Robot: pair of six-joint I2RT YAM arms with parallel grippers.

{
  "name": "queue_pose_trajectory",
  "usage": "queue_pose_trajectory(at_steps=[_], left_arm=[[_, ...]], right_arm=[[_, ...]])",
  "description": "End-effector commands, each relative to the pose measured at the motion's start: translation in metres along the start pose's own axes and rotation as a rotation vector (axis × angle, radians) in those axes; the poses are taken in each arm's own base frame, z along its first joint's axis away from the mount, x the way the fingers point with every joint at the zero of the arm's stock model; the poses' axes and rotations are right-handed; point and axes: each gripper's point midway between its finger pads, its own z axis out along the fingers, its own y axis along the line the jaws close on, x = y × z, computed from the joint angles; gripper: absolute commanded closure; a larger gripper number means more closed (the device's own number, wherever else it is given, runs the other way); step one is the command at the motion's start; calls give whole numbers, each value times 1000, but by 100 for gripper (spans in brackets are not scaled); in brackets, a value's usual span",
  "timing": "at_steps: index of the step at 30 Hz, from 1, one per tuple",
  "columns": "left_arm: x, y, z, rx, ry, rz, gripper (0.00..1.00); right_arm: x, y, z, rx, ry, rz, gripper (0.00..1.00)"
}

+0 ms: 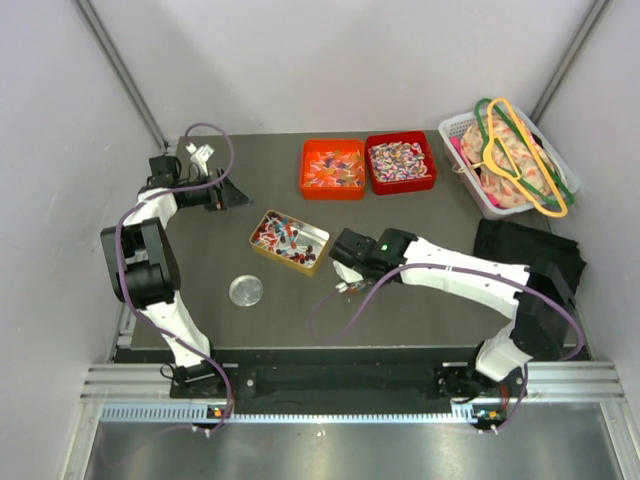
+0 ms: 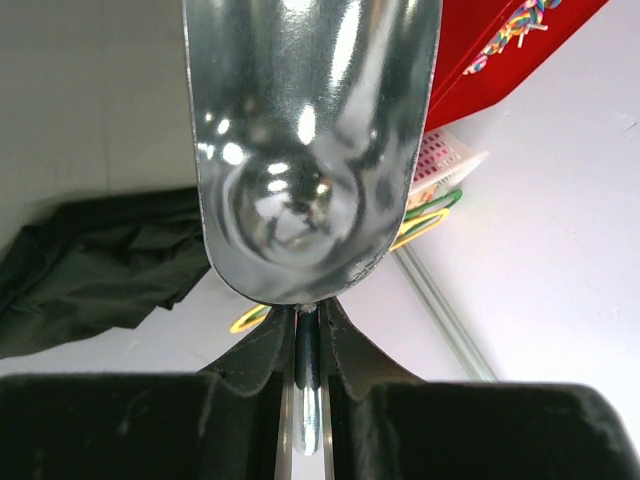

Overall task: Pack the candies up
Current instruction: Place the fake candies in the packing bottle, then adjust the spatula.

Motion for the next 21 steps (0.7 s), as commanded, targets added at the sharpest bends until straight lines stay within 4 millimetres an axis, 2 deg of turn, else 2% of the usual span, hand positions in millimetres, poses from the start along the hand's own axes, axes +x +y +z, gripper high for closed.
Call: queue_pose_trajectory(at_steps=[1,7,10,12,16,21], left_arm=[[-22,-22,-8,40,-48,92,1],[-27,-31,-3,70,-45,104,1],[-27,-47,3,124,-36,115,1],[-27,-59,6,160,-31,128,1],[-18,-97,26,278,14,152,1],[-16,-127,43,353,43,175,1]], right_arm=[[2,-31,-22,70,-27,53,100],[5,-53,-38,87,-84,120,100],[2,-74,-42,110,-149,205,100],[-9,-91,-39,128,-204,270,100],[-34,-120,-27,166,-279,366,100],[-73,-142,-8,149,-348,444,100]])
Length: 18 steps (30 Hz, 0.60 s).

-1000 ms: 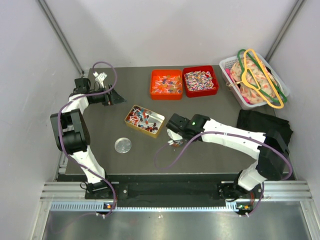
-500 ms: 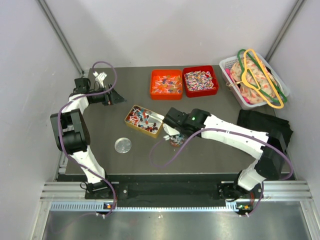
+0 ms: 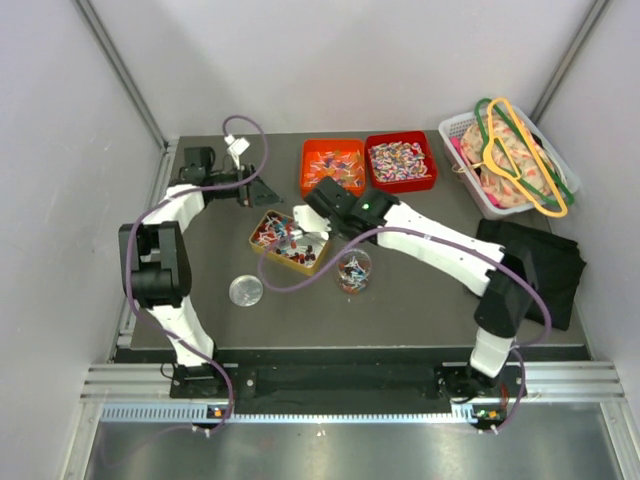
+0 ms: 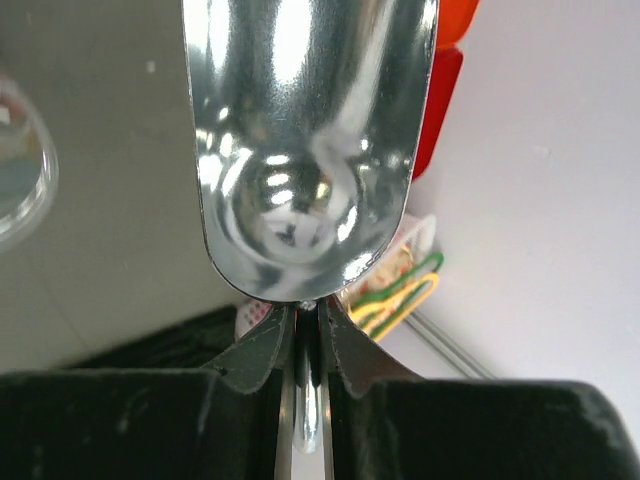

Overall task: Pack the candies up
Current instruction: Adjust the spatula.

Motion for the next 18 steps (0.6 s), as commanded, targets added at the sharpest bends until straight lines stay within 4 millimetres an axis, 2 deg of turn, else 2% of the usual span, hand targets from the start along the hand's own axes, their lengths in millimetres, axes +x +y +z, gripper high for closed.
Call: queue_pose_trajectory(at_steps=[1,6,18], left_arm=[[-24,-50,12,117,-12,139,1],[-18,-50,18,123,2,125,1],[1,-36,21,121,19,96,1]], right_arm=[[-45,-23,17,35,-134,164,100],[-64,-27,28,48,-174,222,100],[-73,-48,27,114,-206,294,100]])
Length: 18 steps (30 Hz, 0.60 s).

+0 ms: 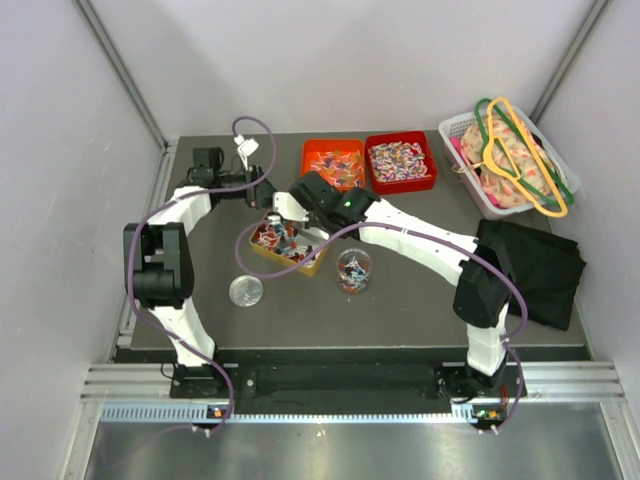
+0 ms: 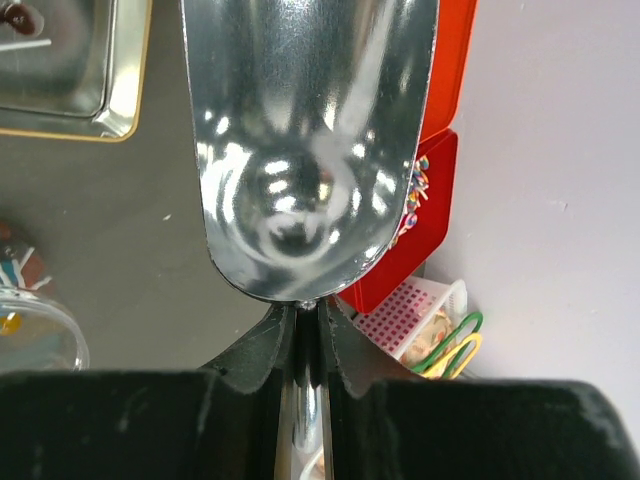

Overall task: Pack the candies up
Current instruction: Adjust the spatula.

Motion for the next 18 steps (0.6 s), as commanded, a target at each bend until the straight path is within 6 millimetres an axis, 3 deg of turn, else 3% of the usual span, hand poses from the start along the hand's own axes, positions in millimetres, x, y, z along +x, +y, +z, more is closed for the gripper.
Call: queue_pose_trajectory(at_steps=[1,18], left_arm=[[-4,-10,-3,30,-12,68,1],[8,11,1,-12,9,43,1]], right_arm=[[-19,-35,-12,90,-82,110,100],[-34,-44,-59,98,-226,167,100]])
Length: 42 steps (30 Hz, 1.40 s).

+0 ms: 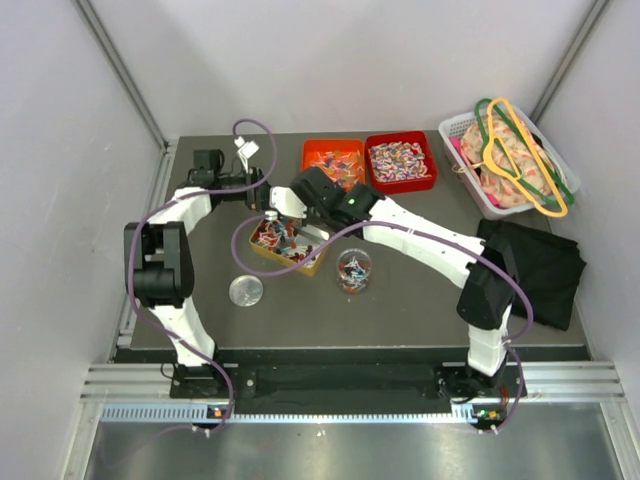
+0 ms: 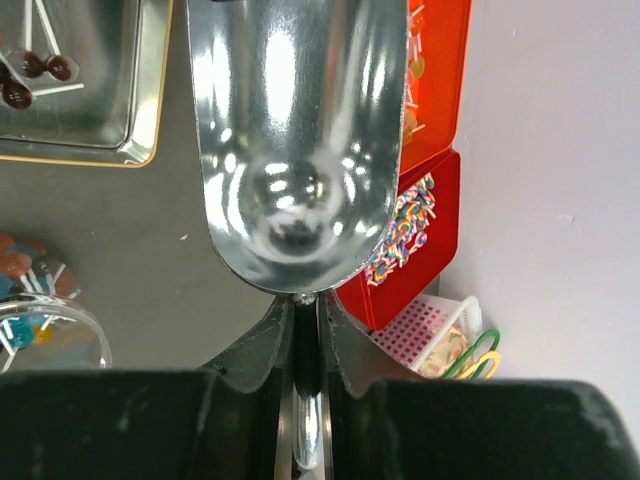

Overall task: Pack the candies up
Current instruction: Adjust the spatula, then scoop the fake candies from the storage box.

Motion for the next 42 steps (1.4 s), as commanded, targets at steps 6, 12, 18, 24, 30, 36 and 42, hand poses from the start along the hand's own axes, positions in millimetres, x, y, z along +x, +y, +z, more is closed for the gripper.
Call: queue_pose_trajectory(at_steps=[6,12,18,24,30,36,42], left_arm=[[0,3,0,-2,1,31,1],[1,4,0,-2,1,28,1],[5,-2,10,17,21,31,1],[9,-2,12,20,32,30,1],[-22,7,-14,-7,-65,10,1],[-33,25,-39,-81,-88,42,1],[3,46,-35,-107,-23,-3,1]], right_arm=[[-28,-36,-55,98,-194,113,100],[-36,-34,-65,75,-241,131,100],[-39,-34,-69,70,-258,145,100],[-43,-35,-75,56,-275,154,100],[-27,-14,-64,1,-196,76,100],[-19,11,-49,-60,-128,13,100],[-15,37,-26,-130,-24,-107,100]])
